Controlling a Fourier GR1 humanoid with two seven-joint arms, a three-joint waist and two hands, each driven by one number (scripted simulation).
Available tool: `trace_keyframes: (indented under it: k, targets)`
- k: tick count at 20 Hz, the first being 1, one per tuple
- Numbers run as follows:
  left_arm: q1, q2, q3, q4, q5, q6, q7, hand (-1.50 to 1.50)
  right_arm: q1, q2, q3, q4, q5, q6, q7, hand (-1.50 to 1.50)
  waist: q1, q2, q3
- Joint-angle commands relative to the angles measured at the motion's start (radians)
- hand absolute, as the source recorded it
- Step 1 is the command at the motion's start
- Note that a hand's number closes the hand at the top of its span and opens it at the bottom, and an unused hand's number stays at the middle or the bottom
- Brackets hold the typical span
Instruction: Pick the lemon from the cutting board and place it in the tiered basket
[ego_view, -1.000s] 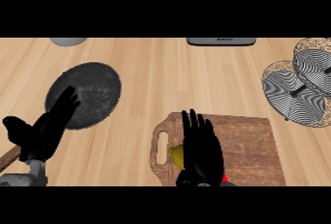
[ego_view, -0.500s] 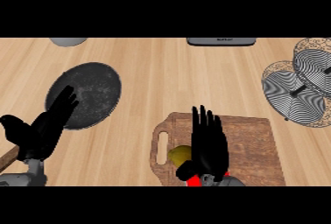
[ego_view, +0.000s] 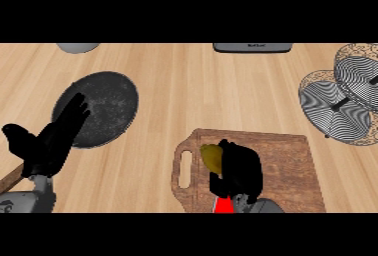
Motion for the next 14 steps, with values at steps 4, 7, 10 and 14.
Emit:
trace_keyframes:
  k: [4,7,10,14]
  targets:
    - [0.037,-0.039,-0.009,0.005,-0.046,-0.005,-0.047,0.0,-0.031,0.013,0.031,0.138,0.057,0.02,-0.052,1.5,0.004,0.005,0.001]
    - [0.021,-0.051,-0.016,-0.049,-0.055,0.013,0.042,0.0,0.021,-0.025,0.07,0.059,0.105,0.02,-0.064,1.5,0.0,0.003,0.001]
    - [0.036,-0.014,0.041,0.025,-0.024,-0.048,-0.057,0.0,0.093,-0.251,-0.034,-0.074,0.065,-0.026,-0.192,1.5,-0.013,0.002,0.001]
    - [0.053,-0.022,0.054,-0.005,-0.023,0.001,-0.016,0.0,0.171,-0.506,-0.282,-0.047,-0.047,-0.099,-0.348,1.5,-0.094,-0.003,0.009]
